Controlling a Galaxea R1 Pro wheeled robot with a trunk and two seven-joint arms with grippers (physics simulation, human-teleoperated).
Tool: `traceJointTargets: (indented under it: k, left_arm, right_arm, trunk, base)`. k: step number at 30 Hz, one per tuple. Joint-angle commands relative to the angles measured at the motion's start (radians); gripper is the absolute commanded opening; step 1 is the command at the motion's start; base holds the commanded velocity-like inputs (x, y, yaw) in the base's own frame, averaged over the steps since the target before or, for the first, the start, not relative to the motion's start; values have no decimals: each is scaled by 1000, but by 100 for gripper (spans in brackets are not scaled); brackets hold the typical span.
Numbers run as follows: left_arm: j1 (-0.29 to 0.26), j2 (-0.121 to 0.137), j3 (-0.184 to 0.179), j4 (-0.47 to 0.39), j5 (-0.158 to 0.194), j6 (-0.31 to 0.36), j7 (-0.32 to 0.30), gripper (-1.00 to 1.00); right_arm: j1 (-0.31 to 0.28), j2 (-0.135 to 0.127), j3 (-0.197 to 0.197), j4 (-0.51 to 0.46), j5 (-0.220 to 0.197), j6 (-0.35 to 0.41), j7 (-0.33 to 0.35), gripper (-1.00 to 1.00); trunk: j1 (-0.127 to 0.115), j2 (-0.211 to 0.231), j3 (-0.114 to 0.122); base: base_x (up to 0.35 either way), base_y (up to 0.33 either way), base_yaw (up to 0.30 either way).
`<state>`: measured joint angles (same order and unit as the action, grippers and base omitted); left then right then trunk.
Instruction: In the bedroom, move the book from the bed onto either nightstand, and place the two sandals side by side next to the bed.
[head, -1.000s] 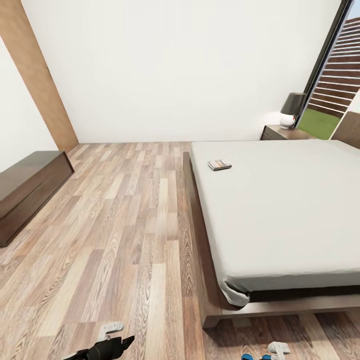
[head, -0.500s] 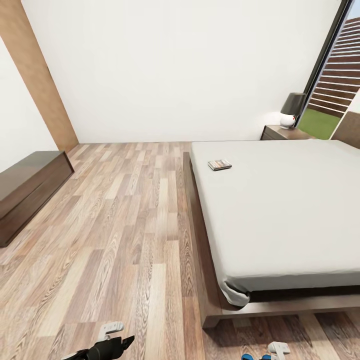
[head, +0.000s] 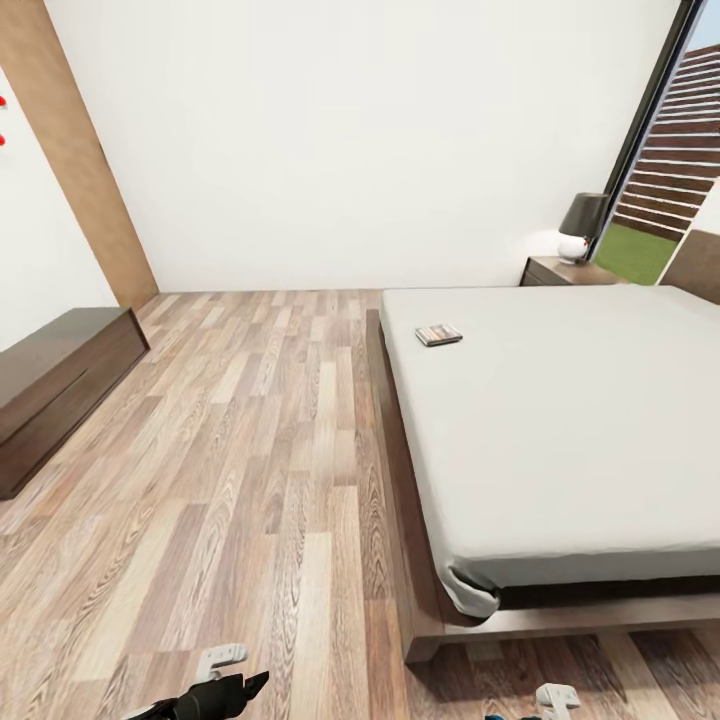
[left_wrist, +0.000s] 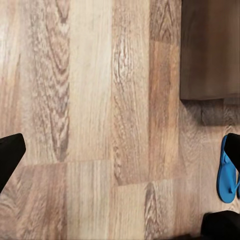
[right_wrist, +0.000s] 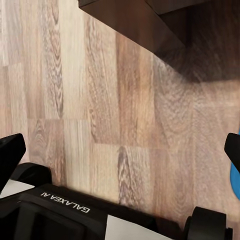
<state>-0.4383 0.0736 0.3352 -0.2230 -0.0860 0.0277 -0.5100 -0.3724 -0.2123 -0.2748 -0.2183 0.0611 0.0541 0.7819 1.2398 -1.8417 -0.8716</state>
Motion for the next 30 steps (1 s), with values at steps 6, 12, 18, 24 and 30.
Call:
traceJointTargets:
  k: [6, 12, 18, 24, 30]
  left_arm:
    - [0, -1, 8, -1, -9, -5, -5, 100]
    - [0, 0, 8, -1, -8, -12, -5, 100]
    - [0, 0, 8, -1, -8, -15, -5, 100]
    - [0, 0, 8, 0, -7, -32, -5, 100]
    - [0, 0, 8, 1, -6, -38, -5, 100]
  right_arm:
    - [0, 0, -8, -1, 6, 6, 5, 100]
    - [0, 0, -8, -1, 7, 6, 5, 100]
    - [0, 0, -8, -1, 6, 6, 5, 100]
    - [0, 0, -8, -1, 7, 6, 5, 100]
    - [0, 0, -7, -1, 8, 6, 5, 100]
  trunk:
    - [0, 0, 9]
    - [0, 0, 18]
    - [0, 0, 28]
    - [0, 0, 38]
    - [0, 0, 47]
  base:
    - [0, 0, 0]
    - [0, 0, 0]
    - [0, 0, 0]
    - [0, 0, 0]
    - [0, 0, 0]
